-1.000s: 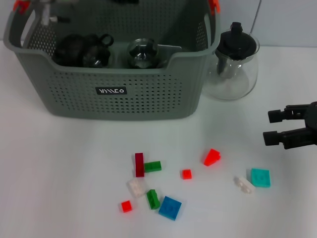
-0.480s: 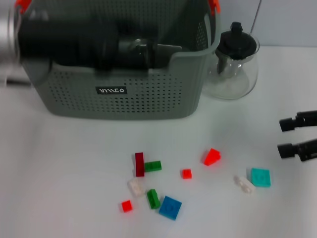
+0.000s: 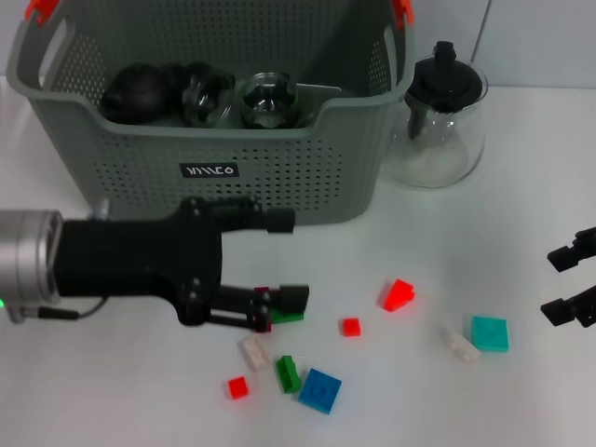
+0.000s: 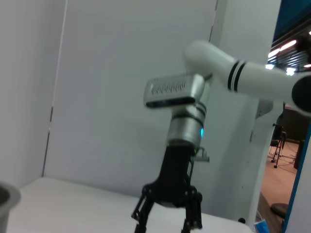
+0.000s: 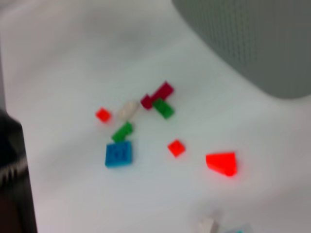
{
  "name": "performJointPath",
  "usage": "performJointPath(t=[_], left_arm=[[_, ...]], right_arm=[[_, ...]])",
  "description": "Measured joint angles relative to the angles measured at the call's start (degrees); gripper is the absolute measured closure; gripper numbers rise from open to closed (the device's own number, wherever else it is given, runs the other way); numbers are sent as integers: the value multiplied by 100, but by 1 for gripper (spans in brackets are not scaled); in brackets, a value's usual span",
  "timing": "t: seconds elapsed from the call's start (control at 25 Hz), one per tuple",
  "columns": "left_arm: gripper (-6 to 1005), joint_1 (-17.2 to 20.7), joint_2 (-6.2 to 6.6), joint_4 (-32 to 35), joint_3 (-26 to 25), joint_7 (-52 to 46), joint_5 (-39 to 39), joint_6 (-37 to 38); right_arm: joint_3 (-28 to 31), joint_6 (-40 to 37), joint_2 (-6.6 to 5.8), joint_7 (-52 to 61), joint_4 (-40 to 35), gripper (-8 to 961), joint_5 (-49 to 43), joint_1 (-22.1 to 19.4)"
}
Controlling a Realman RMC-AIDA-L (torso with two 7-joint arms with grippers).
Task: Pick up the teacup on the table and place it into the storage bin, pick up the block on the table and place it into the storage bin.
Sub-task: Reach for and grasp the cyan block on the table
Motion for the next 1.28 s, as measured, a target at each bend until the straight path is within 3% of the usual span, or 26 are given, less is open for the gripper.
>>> performJointPath(t=[0.16, 0.44, 0.52, 0.72, 1.28], left_arm=[[126, 28, -3, -440, -8, 198, 171, -261], [129, 1, 10, -1157, -68, 926, 587, -595], [130, -20, 12, -1189, -36, 1000, 773, -649], [132, -48, 20, -1205, -46, 1161, 1159, -677], [135, -42, 18, -1213, -67, 1336, 1345, -663]], right_arm=[[-300, 14, 243, 159, -292, 22, -581, 268], [-991, 482, 776, 314, -481, 22, -1595, 577], [-1286, 664, 869, 410, -464, 23, -1756, 612], [-2121, 1012, 889, 773, -387, 23, -1722, 615], [-3604, 1767, 920, 1307, -3, 23, -1434, 616]])
